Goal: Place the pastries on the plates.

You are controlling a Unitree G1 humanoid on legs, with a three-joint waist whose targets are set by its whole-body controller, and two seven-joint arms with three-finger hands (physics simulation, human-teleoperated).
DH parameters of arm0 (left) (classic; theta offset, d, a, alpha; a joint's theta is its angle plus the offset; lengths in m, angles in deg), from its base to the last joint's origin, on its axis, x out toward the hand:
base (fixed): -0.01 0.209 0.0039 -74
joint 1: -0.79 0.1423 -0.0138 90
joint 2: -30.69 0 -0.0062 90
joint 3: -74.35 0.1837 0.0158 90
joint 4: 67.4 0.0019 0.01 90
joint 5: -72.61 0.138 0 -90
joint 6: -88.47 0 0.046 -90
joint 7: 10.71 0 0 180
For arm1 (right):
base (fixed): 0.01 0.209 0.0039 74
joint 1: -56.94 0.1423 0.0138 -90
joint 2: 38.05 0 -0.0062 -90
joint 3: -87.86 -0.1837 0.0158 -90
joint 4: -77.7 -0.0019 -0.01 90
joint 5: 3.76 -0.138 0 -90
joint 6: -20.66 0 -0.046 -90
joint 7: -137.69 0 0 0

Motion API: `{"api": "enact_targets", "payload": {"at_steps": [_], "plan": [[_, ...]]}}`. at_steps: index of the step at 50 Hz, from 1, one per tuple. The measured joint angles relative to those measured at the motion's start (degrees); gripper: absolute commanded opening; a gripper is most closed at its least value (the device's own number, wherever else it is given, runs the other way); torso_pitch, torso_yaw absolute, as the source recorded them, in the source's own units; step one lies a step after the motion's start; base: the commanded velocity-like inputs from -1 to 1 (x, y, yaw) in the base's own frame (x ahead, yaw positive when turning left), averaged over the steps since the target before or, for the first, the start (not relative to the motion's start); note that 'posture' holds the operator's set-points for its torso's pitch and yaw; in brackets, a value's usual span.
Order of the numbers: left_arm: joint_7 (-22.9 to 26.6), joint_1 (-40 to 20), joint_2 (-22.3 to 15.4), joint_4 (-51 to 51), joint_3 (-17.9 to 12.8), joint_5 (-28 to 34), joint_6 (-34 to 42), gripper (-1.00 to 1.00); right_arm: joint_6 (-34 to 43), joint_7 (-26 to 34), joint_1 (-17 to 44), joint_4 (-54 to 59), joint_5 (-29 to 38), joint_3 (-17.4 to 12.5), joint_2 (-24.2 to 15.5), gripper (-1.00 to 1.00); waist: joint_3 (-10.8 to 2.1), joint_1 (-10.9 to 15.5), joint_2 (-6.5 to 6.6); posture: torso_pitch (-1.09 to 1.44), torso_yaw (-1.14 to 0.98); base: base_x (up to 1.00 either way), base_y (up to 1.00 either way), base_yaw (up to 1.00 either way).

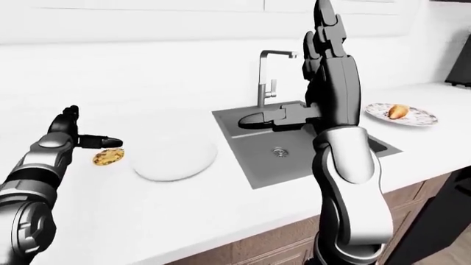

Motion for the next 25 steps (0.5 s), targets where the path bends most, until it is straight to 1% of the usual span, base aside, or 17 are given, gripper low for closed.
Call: {"api": "enact_targets", "payload": {"at_steps": [4,11,14,18,25], "plan": [[-1.1,0.9,0.5,0.6,-0.5,-0.5,0.1,1.00,0.7,0.0,0.7,-0.2,-0.1,-0.3,-0.3,1.00,0.14,0.1,-0.02,-0.40,0.00,0.00,0.00,0.00],[-3.5,3.9,1.4,1.3,0.5,1.0,-0.4,1.00,0.8,0.1,0.4,-0.4,-0.2,-0.2,-0.4,1.00,0.24,0.2,-0.12,-0.40,0.00,0.00,0.00,0.00],[-4.4,4.6,1.6,1.7,0.1,1.6,-0.4,1.00,0.9,0.1,0.2,-0.4,-0.1,-0.2,-0.4,1.00,0.37,0.2,-0.21,-0.40,0.00,0.00,0.00,0.00],[-5.5,5.0,1.6,1.7,-0.2,1.9,-0.2,1.00,1.0,0.1,-0.1,-0.6,0.1,-0.2,-0.3,1.00,0.38,0.3,-0.28,-0.40,0.00,0.00,0.00,0.00],[-8.2,3.9,2.1,1.8,0.3,3.6,-0.8,1.00,0.9,0.2,-0.3,-0.7,0.3,-0.2,-0.2,1.00,0.22,0.4,-0.27,-0.40,0.00,0.00,0.00,0.00]]}}
